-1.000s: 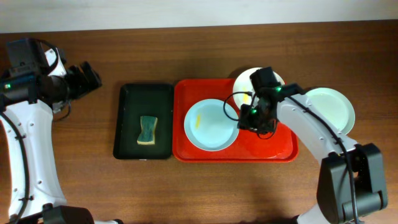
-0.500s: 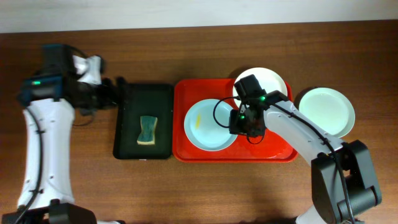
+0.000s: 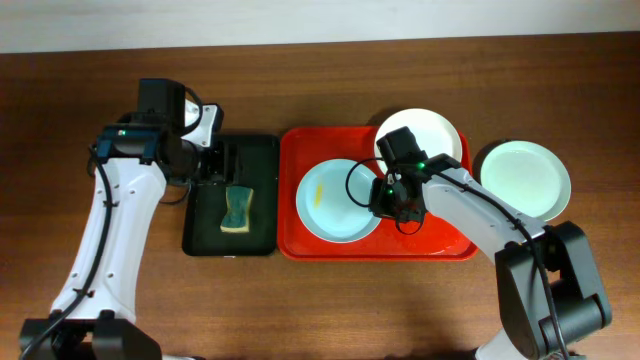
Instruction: Clean dirty plates on tray and stack at the side
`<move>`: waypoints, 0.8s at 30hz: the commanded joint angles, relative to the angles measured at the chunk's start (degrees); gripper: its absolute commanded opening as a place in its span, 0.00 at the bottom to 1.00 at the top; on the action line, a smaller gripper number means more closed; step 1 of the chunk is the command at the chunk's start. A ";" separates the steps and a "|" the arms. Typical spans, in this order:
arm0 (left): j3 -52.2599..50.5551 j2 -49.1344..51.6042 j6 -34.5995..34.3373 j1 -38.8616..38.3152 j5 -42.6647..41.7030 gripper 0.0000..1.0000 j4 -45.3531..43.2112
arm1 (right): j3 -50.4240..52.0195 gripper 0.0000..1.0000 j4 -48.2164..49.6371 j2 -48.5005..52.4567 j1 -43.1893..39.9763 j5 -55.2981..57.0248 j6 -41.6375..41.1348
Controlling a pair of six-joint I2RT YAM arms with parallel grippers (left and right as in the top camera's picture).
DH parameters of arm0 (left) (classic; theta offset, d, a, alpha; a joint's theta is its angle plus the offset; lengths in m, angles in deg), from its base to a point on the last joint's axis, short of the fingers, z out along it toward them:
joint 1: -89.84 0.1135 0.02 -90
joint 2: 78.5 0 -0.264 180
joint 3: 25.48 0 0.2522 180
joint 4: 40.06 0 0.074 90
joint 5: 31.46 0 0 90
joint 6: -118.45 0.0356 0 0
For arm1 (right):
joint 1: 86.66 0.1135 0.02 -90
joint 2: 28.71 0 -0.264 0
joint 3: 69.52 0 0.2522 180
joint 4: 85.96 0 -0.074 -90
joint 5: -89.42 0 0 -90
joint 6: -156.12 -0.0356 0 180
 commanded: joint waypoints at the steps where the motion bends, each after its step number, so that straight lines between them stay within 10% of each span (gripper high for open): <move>1: -0.17 1.97 0.66 -0.26 1.49 0.77 -0.15 | 2.14 0.23 1.44 0.42 0.26 -0.33 -0.79; 9: -0.17 5.33 0.66 -0.26 2.34 0.71 -0.15 | 4.15 0.04 5.14 0.42 0.26 -0.33 -2.23; 24: -0.17 13.75 -2.34 -6.12 12.63 0.62 1.68 | 4.15 0.04 7.15 0.42 -0.37 -1.20 7.96</move>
